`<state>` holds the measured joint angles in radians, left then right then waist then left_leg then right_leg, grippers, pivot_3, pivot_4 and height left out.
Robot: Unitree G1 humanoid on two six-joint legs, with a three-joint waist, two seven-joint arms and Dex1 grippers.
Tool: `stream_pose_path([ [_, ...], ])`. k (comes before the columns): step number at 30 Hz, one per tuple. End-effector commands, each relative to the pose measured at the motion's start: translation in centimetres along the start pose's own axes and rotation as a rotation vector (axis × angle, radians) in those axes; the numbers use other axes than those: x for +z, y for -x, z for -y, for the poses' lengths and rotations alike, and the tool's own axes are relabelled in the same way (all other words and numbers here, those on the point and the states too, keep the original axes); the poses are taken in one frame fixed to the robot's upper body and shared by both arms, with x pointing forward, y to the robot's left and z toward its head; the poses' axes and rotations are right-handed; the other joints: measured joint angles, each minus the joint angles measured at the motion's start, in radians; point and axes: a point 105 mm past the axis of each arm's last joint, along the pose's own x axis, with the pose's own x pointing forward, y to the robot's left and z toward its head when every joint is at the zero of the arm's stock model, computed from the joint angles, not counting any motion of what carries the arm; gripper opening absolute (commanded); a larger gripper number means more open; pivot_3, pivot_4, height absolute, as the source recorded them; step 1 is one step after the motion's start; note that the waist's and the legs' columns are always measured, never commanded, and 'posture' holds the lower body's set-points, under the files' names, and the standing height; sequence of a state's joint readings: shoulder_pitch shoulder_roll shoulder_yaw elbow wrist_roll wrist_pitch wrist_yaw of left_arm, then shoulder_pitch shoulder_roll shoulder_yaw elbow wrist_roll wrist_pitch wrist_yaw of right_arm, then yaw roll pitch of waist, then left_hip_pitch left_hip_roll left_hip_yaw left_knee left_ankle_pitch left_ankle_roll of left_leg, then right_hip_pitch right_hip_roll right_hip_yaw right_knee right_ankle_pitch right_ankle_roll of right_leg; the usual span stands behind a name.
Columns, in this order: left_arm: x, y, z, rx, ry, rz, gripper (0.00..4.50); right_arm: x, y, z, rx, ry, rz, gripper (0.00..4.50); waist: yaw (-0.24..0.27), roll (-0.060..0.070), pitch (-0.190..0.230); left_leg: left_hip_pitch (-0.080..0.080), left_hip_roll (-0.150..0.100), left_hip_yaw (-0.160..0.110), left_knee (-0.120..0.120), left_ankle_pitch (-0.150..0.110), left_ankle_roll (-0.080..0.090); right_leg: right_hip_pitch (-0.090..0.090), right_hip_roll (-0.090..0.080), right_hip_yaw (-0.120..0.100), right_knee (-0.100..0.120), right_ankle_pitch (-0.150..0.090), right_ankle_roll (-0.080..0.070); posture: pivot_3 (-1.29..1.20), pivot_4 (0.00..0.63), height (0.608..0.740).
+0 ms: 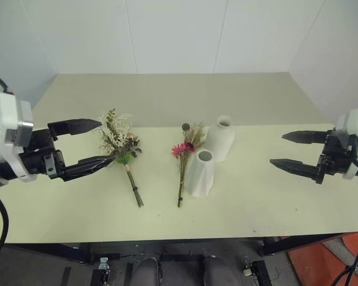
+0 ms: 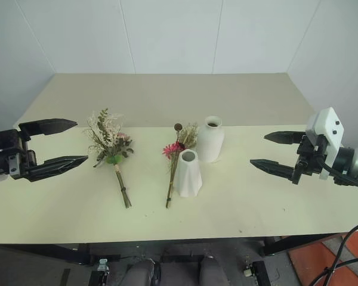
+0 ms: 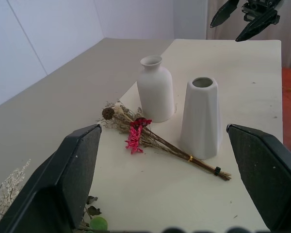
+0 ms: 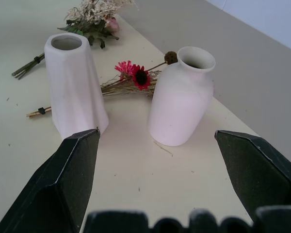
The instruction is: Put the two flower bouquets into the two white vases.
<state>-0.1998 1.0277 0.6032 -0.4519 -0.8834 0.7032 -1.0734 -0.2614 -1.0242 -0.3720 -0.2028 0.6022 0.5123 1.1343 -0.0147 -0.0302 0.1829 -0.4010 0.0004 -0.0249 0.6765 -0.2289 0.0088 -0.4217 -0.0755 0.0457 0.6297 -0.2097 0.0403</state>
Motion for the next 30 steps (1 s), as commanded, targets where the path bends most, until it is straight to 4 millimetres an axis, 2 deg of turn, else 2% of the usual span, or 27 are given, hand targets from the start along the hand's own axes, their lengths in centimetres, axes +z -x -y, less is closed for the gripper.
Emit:
stream_pose_path([
  [1, 0.7, -0.1, 0.4, -0.018, -0.033, 0.002, 4.50, 1.0, 0.4, 0.3, -0.021, 0.047, 0.019, 4.46, 0.000, 0.000, 0.000, 0.000, 0.000, 0.000, 0.000, 0.000, 0.000, 0.000, 0.000, 0.000, 0.000, 0.000, 0.000, 0.00, 0.150, 0.740],
  [6, 0.3, -0.2, 0.4, -0.002, -0.022, -0.021, 4.50, 1.0, 0.4, 0.3, -0.021, 0.050, 0.015, 4.46, 0.000, 0.000, 0.000, 0.000, 0.000, 0.000, 0.000, 0.000, 0.000, 0.000, 0.000, 0.000, 0.000, 0.000, 0.000, 0.00, 0.150, 0.740],
  [12, -2.7, -0.7, -1.0, 0.125, 0.070, -0.260, 4.50, 1.2, 0.0, 0.2, -0.013, 0.054, 0.020, 4.46, 0.000, 0.000, 0.000, 0.000, 0.000, 0.000, 0.000, 0.000, 0.000, 0.000, 0.000, 0.000, 0.000, -0.001, 0.001, 0.00, 0.150, 0.740],
  [14, -3.7, -1.1, -1.1, 0.118, 0.141, -0.407, 4.50, 1.5, -0.2, 0.1, -0.002, 0.064, 0.028, 4.46, 0.001, -0.001, 0.001, 0.000, 0.000, 0.000, 0.000, 0.000, 0.000, 0.000, 0.000, 0.000, 0.000, -0.001, 0.001, 0.00, 0.150, 0.740],
  [17, -4.4, -1.8, -1.6, 0.144, 0.285, -0.526, 4.50, 2.0, -0.6, 0.1, 0.019, 0.085, 0.040, 4.46, 0.001, -0.001, 0.001, 0.000, -0.001, -0.001, 0.000, 0.000, 0.000, 0.000, 0.000, 0.000, 0.001, -0.004, 0.007, 0.00, 0.150, 0.740],
  [19, -4.8, -2.5, -1.9, 0.172, 0.322, -0.594, 4.50, 2.3, -0.9, 0.0, 0.041, 0.102, 0.045, 4.46, 0.001, -0.001, 0.001, 0.000, -0.001, -0.001, 0.000, 0.000, 0.000, 0.000, 0.001, 0.000, 0.001, -0.005, 0.008, 0.00, 0.150, 0.740],
  [22, -6.7, -3.3, -2.8, 0.287, 0.366, -0.737, 4.50, 3.1, -1.4, -0.2, 0.084, 0.137, 0.067, 4.46, 0.000, -0.001, 0.001, 0.000, -0.001, -0.001, 0.000, 0.000, 0.000, 0.001, 0.001, 0.000, 0.002, -0.005, 0.008, 0.00, 0.150, 0.740],
  [30, -10.5, -4.7, -5.1, 0.456, 0.436, -0.883, 4.50, 4.3, -2.1, 0.0, 0.168, 0.211, 0.099, 4.46, -0.007, -0.001, 0.001, -0.001, -0.002, -0.002, 0.000, 0.000, 0.000, -0.001, 0.000, 0.001, 0.002, 0.000, 0.001, 0.00, 0.150, 0.740],
])
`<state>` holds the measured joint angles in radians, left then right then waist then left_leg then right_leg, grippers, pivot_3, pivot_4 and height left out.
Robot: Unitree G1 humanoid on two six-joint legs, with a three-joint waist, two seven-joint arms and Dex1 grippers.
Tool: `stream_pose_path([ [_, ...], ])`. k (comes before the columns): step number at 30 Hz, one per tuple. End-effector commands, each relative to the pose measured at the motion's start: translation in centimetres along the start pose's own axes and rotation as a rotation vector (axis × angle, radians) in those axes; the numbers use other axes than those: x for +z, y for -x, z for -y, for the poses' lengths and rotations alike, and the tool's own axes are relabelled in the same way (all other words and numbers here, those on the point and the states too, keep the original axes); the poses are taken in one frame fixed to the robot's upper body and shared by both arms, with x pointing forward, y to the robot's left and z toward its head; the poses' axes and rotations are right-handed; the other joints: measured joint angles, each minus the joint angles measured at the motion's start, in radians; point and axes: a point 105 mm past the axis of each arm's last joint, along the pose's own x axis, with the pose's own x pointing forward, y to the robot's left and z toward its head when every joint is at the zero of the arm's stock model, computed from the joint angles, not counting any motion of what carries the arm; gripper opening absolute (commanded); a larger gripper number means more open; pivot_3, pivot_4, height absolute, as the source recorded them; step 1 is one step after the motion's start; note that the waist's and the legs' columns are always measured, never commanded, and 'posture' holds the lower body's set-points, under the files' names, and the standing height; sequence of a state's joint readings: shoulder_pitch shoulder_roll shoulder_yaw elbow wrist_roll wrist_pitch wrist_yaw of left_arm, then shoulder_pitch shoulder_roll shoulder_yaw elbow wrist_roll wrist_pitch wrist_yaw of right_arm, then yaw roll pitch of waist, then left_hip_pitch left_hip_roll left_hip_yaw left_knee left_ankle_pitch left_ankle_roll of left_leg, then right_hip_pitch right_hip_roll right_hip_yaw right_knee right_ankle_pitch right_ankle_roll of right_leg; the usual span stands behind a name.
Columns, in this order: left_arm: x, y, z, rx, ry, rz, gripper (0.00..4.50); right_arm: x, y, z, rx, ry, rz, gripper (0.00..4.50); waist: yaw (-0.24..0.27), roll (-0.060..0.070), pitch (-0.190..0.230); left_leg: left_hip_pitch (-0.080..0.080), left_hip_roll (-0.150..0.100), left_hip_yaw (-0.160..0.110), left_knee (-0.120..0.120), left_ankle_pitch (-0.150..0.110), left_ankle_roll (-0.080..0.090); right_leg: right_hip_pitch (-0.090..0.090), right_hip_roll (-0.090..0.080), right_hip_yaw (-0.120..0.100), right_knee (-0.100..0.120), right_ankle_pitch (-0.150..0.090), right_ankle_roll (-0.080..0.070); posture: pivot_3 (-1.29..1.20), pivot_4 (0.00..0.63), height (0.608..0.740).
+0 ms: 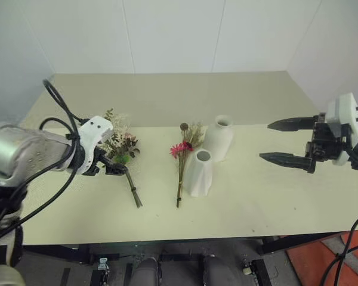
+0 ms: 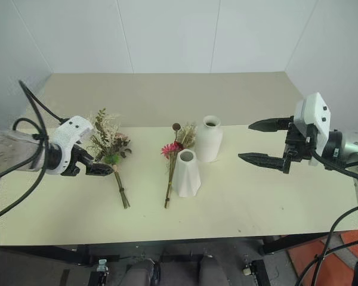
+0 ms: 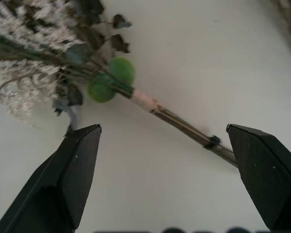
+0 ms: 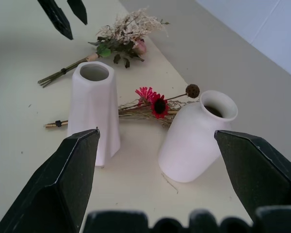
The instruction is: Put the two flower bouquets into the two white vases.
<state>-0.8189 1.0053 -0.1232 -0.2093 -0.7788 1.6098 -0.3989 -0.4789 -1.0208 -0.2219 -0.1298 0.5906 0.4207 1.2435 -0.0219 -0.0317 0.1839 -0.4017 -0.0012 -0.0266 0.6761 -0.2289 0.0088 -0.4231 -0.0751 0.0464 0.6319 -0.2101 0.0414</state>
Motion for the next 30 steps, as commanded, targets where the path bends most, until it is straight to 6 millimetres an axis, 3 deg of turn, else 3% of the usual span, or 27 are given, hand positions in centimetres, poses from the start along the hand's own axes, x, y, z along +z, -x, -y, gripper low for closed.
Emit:
stream_pose_path([
  [1, 0.7, -0.6, -0.9, 0.077, 0.023, -0.007, 4.50, 1.3, 0.1, 0.5, 0.012, 0.077, 0.023, 4.46, 0.002, 0.000, 0.000, 0.000, 0.000, 0.000, 0.000, 0.000, 0.000, 0.000, 0.000, 0.000, 0.000, 0.000, 0.000, 0.00, 0.150, 0.740],
  [9, 2.6, -3.3, 0.1, 0.057, 0.088, -0.016, 4.50, 1.7, -0.3, 0.4, 0.036, 0.089, 0.049, 4.46, 0.010, 0.000, 0.000, -0.002, -0.001, -0.001, 0.000, 0.000, 0.000, -0.001, -0.001, -0.001, 0.000, 0.000, 0.000, 0.00, 0.150, 0.740],
  [15, 1.5, -4.7, 0.6, 0.051, 0.099, -0.078, 4.50, 1.9, -0.1, 0.1, 0.036, 0.089, 0.061, 4.46, 0.003, 0.000, 0.000, -0.002, -0.001, -0.001, 0.000, 0.000, 0.000, -0.001, -0.002, -0.001, 0.000, 0.001, -0.001, 0.00, 0.150, 0.740],
  [22, 0.1, -5.2, 0.4, 0.075, 0.110, -0.124, 2.56, 1.8, -0.1, 0.0, 0.030, 0.080, 0.064, 4.50, 0.007, 0.000, 0.000, -0.002, -0.002, -0.002, 0.000, 0.000, 0.000, -0.001, -0.002, -0.001, 0.001, 0.001, -0.001, 0.00, 0.150, 0.740],
  [30, -0.1, -5.2, -0.1, 0.105, 0.135, -0.127, 0.26, 1.7, -0.1, 0.0, 0.023, 0.071, 0.068, 4.50, 0.007, 0.000, 0.000, -0.002, -0.002, -0.002, 0.000, 0.000, 0.000, -0.001, -0.002, -0.001, 0.001, 0.001, -0.001, 0.00, 0.150, 0.740],
])
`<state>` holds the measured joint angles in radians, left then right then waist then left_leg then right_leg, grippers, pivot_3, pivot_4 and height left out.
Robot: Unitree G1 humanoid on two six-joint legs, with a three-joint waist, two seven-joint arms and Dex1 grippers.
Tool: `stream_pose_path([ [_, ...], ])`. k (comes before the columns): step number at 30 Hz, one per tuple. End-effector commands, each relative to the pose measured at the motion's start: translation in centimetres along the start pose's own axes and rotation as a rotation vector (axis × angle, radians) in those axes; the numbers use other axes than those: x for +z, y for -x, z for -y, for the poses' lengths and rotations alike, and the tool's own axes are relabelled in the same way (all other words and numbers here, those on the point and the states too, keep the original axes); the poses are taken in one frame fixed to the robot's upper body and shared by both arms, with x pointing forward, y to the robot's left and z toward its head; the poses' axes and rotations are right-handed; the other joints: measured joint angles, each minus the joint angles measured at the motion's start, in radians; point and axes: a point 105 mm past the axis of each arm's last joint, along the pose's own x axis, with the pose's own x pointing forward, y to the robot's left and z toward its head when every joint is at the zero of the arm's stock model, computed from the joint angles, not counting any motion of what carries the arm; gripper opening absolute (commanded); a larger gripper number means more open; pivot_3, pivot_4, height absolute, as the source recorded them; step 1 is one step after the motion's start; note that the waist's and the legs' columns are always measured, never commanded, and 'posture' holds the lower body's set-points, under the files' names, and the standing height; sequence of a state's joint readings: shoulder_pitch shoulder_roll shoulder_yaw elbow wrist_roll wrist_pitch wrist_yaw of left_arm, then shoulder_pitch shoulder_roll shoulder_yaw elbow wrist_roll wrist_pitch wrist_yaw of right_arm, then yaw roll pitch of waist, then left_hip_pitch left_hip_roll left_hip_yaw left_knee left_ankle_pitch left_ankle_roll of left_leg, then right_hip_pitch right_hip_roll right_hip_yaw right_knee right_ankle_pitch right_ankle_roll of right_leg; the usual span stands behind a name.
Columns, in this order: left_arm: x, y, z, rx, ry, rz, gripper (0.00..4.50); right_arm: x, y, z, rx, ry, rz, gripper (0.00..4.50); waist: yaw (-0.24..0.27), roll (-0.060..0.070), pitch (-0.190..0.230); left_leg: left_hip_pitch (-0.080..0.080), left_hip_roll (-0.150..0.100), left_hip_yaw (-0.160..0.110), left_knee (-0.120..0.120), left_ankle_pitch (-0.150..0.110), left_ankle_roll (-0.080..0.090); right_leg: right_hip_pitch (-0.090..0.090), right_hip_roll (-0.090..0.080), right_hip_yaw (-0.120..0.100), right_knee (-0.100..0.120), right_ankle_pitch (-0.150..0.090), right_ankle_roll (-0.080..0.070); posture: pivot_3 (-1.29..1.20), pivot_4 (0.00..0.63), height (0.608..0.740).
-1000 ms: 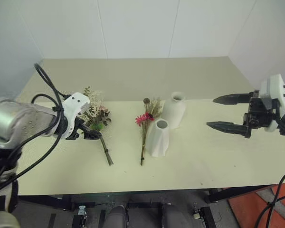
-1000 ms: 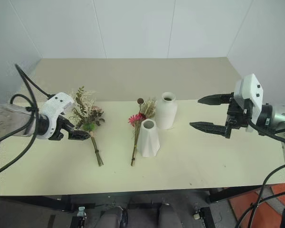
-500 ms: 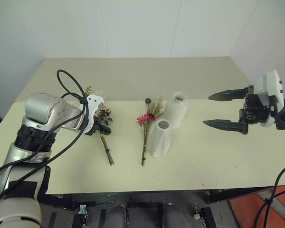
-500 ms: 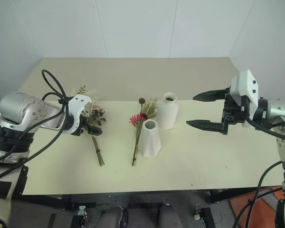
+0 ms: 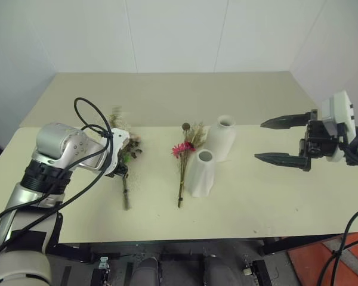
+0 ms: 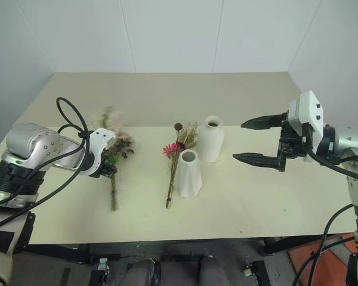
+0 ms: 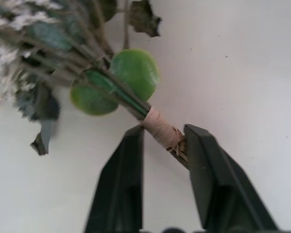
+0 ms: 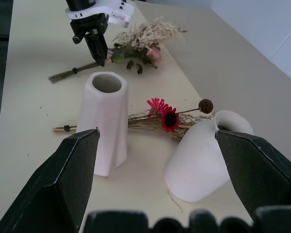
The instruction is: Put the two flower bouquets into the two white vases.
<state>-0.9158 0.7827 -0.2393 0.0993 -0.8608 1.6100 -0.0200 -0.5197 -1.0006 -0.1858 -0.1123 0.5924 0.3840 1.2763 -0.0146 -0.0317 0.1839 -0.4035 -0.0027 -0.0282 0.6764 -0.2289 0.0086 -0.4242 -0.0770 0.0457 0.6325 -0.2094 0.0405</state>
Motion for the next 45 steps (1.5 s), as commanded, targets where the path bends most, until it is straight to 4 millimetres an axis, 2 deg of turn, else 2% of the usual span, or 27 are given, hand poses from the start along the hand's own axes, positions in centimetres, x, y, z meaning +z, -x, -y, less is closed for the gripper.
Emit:
stream_pose_path([
  [1, 0.2, 0.5, -0.5, 0.018, 0.021, 0.020, 0.13, 1.2, 0.7, 0.2, -0.031, 0.038, 0.034, 4.50, 0.000, 0.000, 0.000, 0.000, 0.000, 0.000, 0.000, 0.000, 0.000, 0.000, 0.000, 0.000, 0.000, 0.000, 0.000, 0.00, 0.150, 0.740],
  [6, 0.5, 0.8, -1.6, 0.071, 0.056, 0.045, 0.13, 1.1, 0.6, -0.1, -0.034, 0.027, 0.036, 4.50, 0.000, 0.000, 0.000, 0.000, 0.000, 0.000, 0.000, 0.000, 0.000, 0.000, 0.000, 0.000, 0.000, 0.000, 0.000, 0.00, 0.150, 0.740],
  [8, 1.5, 1.6, -2.1, 0.116, 0.068, 0.114, 0.13, 0.9, 0.6, -0.2, -0.037, 0.023, 0.032, 4.50, 0.000, 0.000, 0.000, 0.000, 0.000, 0.000, 0.000, 0.000, 0.000, 0.000, 0.000, 0.000, 0.000, 0.000, 0.000, 0.00, 0.150, 0.740],
  [11, 4.4, 3.6, -3.0, 0.239, 0.045, 0.393, 0.13, 0.9, 0.6, -0.3, -0.036, 0.017, 0.032, 4.50, 0.000, 0.000, 0.000, 0.000, 0.000, 0.000, 0.000, 0.000, 0.000, 0.000, 0.000, 0.000, 0.000, 0.000, 0.000, 0.00, 0.150, 0.740],
  [13, 6.7, 5.7, -2.6, 0.220, 0.007, 0.613, 0.13, 0.9, 0.5, -0.4, -0.037, 0.015, 0.034, 4.50, 0.001, 0.000, 0.000, -0.001, 0.000, 0.000, 0.000, 0.000, -0.001, 0.000, 0.000, 0.000, -0.001, 0.000, -0.001, 0.00, 0.150, 0.740],
  [17, 9.7, 9.2, -1.3, 0.089, -0.018, 0.899, 0.13, 0.8, 0.4, -0.5, -0.042, 0.011, 0.037, 4.50, 0.006, 0.000, 0.000, -0.001, 0.000, 0.000, 0.000, 0.000, -0.001, 0.000, -0.001, 0.000, -0.001, 0.001, -0.001, 0.00, 0.150, 0.740],
  [20, 11.8, 12.1, 0.0, -0.105, -0.002, 1.094, 0.13, 0.9, 0.3, -0.6, -0.049, 0.013, 0.040, 4.50, 0.010, 0.000, 0.000, -0.001, 0.000, 0.000, 0.000, 0.000, -0.001, 0.001, 0.000, -0.001, -0.001, 0.001, -0.001, 0.00, 0.150, 0.740],
  [27, 14.9, 16.5, 3.9, -0.561, -0.086, 1.305, 0.13, 1.4, 0.6, -0.5, -0.082, 0.026, 0.037, 4.50, 0.010, 0.000, 0.000, -0.001, 0.000, 0.001, 0.001, 0.000, -0.001, 0.001, 0.000, -0.001, -0.002, 0.001, -0.001, 0.00, 0.150, 0.740],
  [32, 16.2, 17.1, 6.6, -0.773, -0.227, 1.354, 0.13, 1.5, 0.9, -0.7, -0.100, 0.017, 0.042, 4.50, 0.007, 0.000, 0.000, -0.001, 0.000, 0.001, 0.001, 0.000, -0.001, 0.001, 0.000, -0.001, -0.002, 0.001, -0.001, 0.00, 0.150, 0.740],
  [35, 16.8, 16.9, 8.0, -0.835, -0.339, 1.375, 0.13, 1.4, 1.2, -0.8, -0.116, 0.015, 0.032, 4.50, 0.004, 0.000, 0.000, -0.001, 0.000, 0.001, 0.001, 0.000, -0.001, 0.001, 0.000, -0.001, -0.002, 0.001, -0.001, 0.00, 0.150, 0.740],
  [40, 17.7, 16.6, 9.7, -0.937, -0.432, 1.435, 0.13, 1.6, 1.5, -1.0, -0.140, 0.013, 0.031, 4.50, 0.000, 0.000, 0.000, -0.001, 0.000, 0.001, 0.001, 0.000, -0.001, 0.001, 0.000, -0.001, -0.002, 0.001, 0.000, 0.00, 0.150, 0.740],
  [45, 18.8, 15.8, 12.0, -0.999, -0.464, 1.465, 0.13, 1.9, 1.7, -1.0, -0.165, 0.012, 0.030, 4.50, 0.002, 0.000, 0.000, -0.002, 0.000, 0.001, 0.001, -0.001, -0.001, 0.001, 0.000, -0.001, -0.003, 0.001, 0.000, 0.00, 0.150, 0.740],
])
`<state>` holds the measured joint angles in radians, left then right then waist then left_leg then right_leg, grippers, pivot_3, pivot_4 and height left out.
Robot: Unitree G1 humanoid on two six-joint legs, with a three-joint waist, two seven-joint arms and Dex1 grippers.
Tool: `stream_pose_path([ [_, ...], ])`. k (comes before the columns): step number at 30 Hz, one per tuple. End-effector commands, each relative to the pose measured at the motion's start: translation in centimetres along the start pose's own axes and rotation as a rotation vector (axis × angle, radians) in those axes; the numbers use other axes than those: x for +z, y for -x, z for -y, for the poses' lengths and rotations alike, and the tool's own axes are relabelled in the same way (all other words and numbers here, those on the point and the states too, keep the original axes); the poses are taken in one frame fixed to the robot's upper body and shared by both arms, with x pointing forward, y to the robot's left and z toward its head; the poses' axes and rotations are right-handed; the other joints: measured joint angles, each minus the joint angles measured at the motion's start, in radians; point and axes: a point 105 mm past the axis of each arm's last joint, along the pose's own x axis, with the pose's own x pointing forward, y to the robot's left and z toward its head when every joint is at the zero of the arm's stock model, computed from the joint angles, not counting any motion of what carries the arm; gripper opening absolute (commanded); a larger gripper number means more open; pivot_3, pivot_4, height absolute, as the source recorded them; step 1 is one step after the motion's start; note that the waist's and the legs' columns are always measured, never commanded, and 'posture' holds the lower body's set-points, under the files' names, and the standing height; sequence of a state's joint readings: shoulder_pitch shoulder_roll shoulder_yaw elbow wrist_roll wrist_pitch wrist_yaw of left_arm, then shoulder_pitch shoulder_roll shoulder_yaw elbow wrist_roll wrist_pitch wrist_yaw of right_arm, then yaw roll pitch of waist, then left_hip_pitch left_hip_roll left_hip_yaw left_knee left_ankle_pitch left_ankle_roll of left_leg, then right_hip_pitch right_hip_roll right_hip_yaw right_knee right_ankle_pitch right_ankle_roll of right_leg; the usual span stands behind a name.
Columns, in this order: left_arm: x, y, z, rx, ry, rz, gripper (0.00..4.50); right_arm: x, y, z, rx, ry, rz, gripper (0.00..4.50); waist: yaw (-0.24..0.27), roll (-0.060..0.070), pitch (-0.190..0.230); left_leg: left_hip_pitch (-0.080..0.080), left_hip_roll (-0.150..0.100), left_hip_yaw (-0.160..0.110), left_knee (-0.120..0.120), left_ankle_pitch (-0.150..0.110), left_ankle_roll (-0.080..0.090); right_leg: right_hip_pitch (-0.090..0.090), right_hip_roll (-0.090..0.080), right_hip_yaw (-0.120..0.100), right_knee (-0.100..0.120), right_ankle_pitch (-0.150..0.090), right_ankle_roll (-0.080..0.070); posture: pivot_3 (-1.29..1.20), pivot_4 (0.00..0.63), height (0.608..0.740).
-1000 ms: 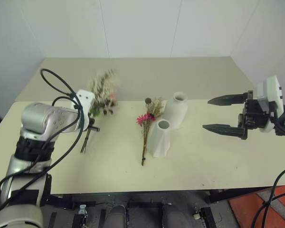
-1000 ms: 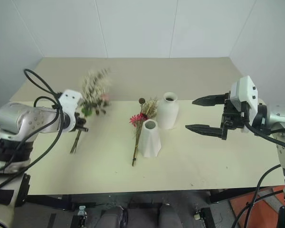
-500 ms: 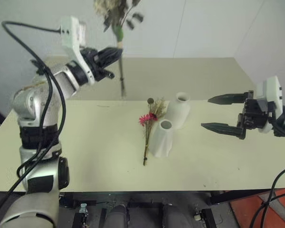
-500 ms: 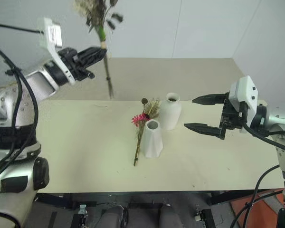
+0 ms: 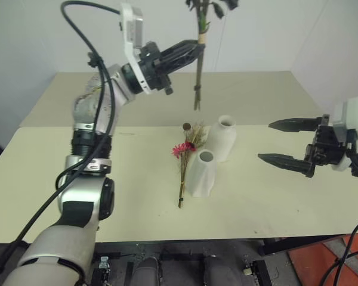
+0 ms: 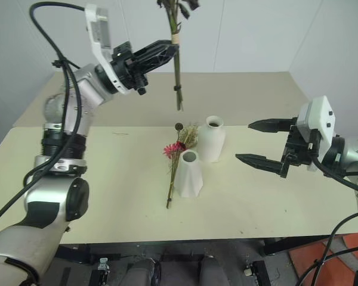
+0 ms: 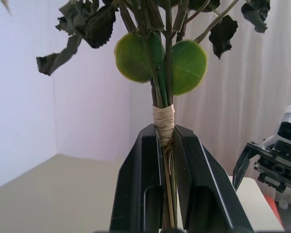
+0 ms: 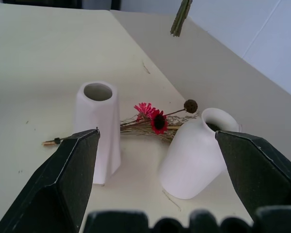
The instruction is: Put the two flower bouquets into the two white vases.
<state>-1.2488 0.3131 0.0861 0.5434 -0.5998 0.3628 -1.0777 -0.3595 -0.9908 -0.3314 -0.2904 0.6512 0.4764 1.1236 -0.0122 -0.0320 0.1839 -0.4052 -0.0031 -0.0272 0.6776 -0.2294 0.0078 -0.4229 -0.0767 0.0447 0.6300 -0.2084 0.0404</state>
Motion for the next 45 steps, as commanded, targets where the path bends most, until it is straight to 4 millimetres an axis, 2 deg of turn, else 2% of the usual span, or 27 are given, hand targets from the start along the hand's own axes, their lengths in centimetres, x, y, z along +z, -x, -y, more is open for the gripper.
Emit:
stream_pose_path([
  [1, 0.5, -1.7, 0.5, -0.048, -0.060, 0.039, 0.13, 1.5, 0.7, 0.2, -0.032, 0.043, 0.019, 4.50, 0.000, 0.000, 0.000, 0.000, 0.000, 0.000, 0.000, 0.000, 0.000, 0.000, 0.000, 0.000, 0.000, 0.000, 0.000, 0.00, 0.150, 0.740],
  [9, -1.5, -4.7, 0.4, -0.019, -0.076, 0.086, 0.13, 2.0, 0.5, 0.1, -0.057, 0.038, 0.037, 4.50, 0.000, 0.000, 0.000, 0.000, 0.000, 0.000, 0.000, 0.000, 0.000, 0.000, 0.000, 0.000, 0.000, 0.000, 0.000, 0.00, 0.150, 0.740],
  [15, -2.9, -5.7, 0.3, -0.016, -0.070, 0.062, 0.13, 2.4, 0.6, -0.1, -0.069, 0.036, 0.043, 4.50, -0.001, 0.000, 0.000, 0.000, 0.000, 0.000, 0.000, 0.000, 0.000, 0.000, 0.000, 0.000, 0.000, 0.000, 0.001, 0.00, 0.150, 0.740],
  [21, -5.0, -6.2, -0.2, 0.050, -0.072, 0.019, 0.13, 2.7, 1.0, -0.3, -0.083, 0.020, 0.057, 4.50, 0.001, 0.000, 0.000, -0.001, 0.000, 0.000, 0.000, 0.000, 0.000, 0.000, 0.000, 0.000, 0.000, 0.000, 0.001, 0.00, 0.150, 0.740],
  [45, -9.1, -6.4, -0.1, 0.148, -0.071, -0.066, 0.13, 2.8, 1.3, -0.8, -0.108, 0.013, 0.059, 4.50, 0.001, -0.001, 0.000, 0.000, 0.000, 0.000, 0.000, 0.000, 0.000, 0.000, 0.000, 0.000, 0.000, 0.000, 0.001, 0.00, 0.150, 0.740],
])
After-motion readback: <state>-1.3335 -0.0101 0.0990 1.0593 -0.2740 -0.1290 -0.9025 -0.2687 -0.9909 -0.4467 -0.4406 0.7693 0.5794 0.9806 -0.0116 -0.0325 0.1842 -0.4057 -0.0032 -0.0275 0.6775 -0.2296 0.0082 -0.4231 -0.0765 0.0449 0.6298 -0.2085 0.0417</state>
